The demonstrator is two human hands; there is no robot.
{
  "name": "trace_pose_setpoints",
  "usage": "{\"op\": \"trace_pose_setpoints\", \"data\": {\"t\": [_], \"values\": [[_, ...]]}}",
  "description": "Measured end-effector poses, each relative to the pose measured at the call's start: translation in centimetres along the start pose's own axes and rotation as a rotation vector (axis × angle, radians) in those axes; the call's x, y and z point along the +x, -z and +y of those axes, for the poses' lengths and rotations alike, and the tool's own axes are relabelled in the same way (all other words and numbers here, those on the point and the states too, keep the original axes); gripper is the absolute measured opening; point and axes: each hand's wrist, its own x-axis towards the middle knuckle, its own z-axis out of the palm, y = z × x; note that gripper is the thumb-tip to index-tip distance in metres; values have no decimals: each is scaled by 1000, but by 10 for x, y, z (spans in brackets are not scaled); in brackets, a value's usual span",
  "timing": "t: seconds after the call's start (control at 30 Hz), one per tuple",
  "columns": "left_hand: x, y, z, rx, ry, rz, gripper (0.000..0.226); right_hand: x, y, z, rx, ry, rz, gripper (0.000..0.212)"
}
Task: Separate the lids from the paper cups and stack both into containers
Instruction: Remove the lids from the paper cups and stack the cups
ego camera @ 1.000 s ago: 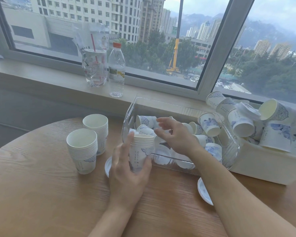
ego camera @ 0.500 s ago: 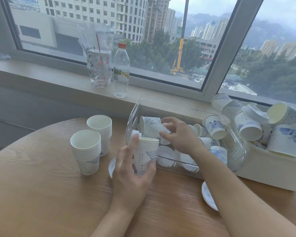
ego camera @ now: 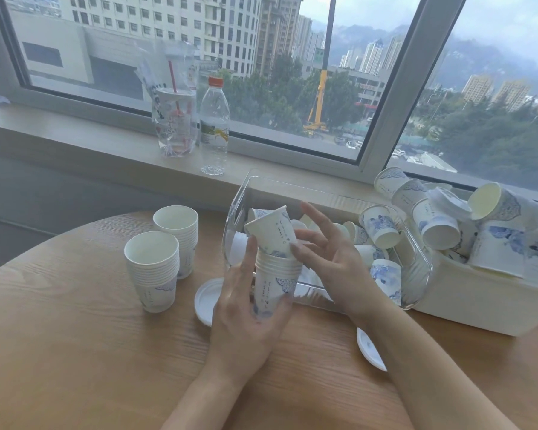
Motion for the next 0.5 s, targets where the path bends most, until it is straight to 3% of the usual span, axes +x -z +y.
{"op": "trace_pose_setpoints", "data": {"t": [0.17, 0.5], "values": [[0, 0, 0, 8, -9, -9, 94, -1, 3, 2, -274, 82, -7, 57], [4, 1, -5, -66, 70, 43, 93, -10, -1, 10, -362, 141, 43, 34]]}}
